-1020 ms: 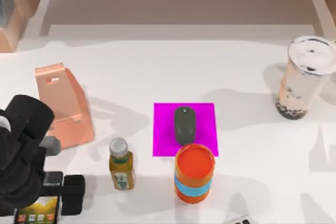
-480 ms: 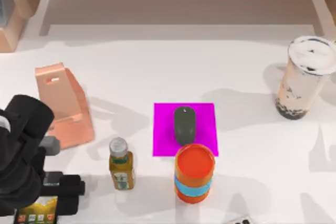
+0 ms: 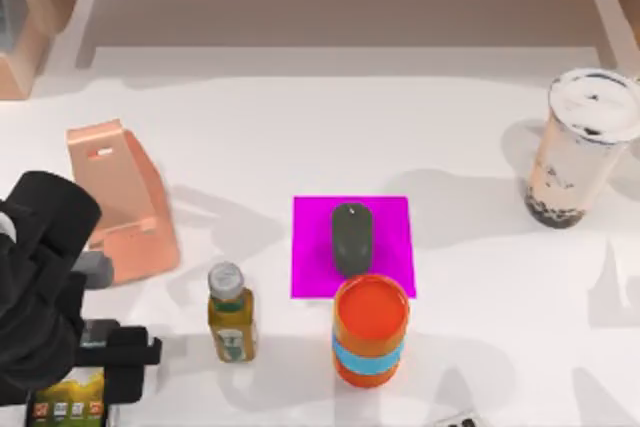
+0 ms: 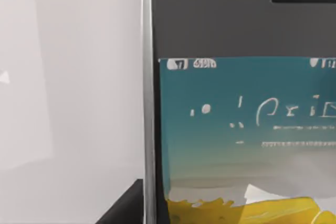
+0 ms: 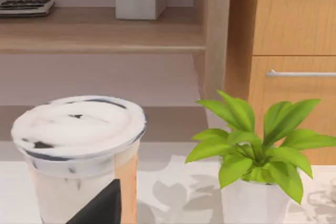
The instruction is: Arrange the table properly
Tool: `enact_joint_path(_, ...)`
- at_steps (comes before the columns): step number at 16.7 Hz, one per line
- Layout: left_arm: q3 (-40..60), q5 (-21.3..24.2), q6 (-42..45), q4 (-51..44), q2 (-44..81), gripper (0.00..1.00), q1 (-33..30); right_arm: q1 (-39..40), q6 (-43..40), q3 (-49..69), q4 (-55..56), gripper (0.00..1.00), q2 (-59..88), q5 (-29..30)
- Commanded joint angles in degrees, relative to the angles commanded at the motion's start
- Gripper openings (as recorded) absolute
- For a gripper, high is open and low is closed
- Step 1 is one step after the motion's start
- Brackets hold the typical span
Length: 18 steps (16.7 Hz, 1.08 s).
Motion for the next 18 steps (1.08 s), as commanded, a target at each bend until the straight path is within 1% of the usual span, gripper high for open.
enact_joint_path(4, 2.47, 0.0, -0.07, -6.27, -2.74, 0.0, -0.03, 0.0, 0.0, 0.0, 0.0, 1.0, 0.0, 0.0)
enact_joint_path(9, 2.79, -0.09, 0.03, -6.64, -3.1, 0.0, -0.09, 0.0, 0.0, 0.0, 0.0, 1.0, 0.0, 0.0)
enact_joint_path(11, 2.89, -1.2, -0.01, -6.8, -4.81, 0.0, -1.77, 0.0, 0.0, 0.0, 0.0, 1.0, 0.0, 0.0)
enact_joint_path(14, 2.66, -5.71, -0.22, -6.5, -9.89, 0.0, -7.37, 0.0, 0.0, 0.0, 0.0, 1.0, 0.0, 0.0)
enact_joint_path(16, 2.45, -10.55, -0.77, -5.61, -13.58, 0.0, -11.8, 0.0, 0.0, 0.0, 0.0, 1.0, 0.0, 0.0)
enact_joint_path(18, 2.42, -16.75, -1.93, -3.06, -16.56, 0.0, -15.65, 0.0, 0.0, 0.0, 0.0, 1.0, 0.0, 0.0)
